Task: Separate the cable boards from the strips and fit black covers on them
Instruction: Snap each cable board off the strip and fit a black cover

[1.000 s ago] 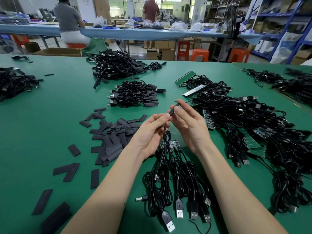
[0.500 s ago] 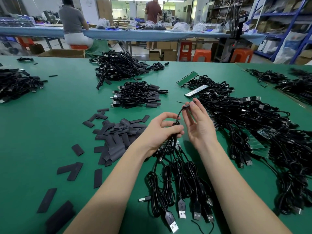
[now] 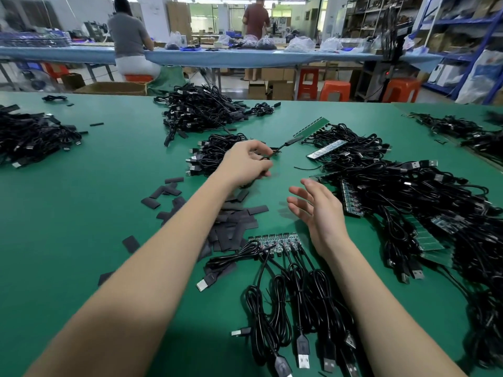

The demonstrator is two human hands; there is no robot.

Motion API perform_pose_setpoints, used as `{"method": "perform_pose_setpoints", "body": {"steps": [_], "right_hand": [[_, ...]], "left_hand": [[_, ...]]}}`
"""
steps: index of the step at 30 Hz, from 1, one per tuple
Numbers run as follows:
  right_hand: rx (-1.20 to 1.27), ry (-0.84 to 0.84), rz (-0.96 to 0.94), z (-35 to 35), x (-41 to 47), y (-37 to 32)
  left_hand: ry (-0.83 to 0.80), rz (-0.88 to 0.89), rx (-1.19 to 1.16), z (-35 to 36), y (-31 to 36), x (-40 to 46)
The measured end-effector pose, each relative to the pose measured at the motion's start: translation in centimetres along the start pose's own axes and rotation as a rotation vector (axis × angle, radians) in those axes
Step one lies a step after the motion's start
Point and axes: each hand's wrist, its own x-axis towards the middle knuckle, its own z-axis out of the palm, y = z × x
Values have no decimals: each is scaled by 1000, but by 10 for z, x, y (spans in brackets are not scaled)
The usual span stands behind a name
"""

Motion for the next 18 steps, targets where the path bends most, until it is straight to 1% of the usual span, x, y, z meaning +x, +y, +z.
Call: {"method": "perform_pose_setpoints", "body": {"steps": [2,3,7,9,11,13,15,18], "right_hand": [[-19,6,-2,0,1,1],[-29,5,-7,0,2,3],[-96,-1,-36,0,4,7],[-117,-3,-46,-1,5,8],[-132,-1,-49,-2,5,8],[-145,-5,-51,-2,5,9],[-153,-10,-51,-3,6,9],[-162,-8,-51,-3,5,7]], "left_hand": [[35,81,351,-16,-3,17],[56,115,471,-23,-4,24],[128,219,747,-48,-7,53],[112,253,860,-57,-10,64],[65,220,967,-63,-16,70],[55,160,1047,-63,-24,70],[109,142,1028,-59,-31,66],[211,229,950,-46,-31,55]]}}
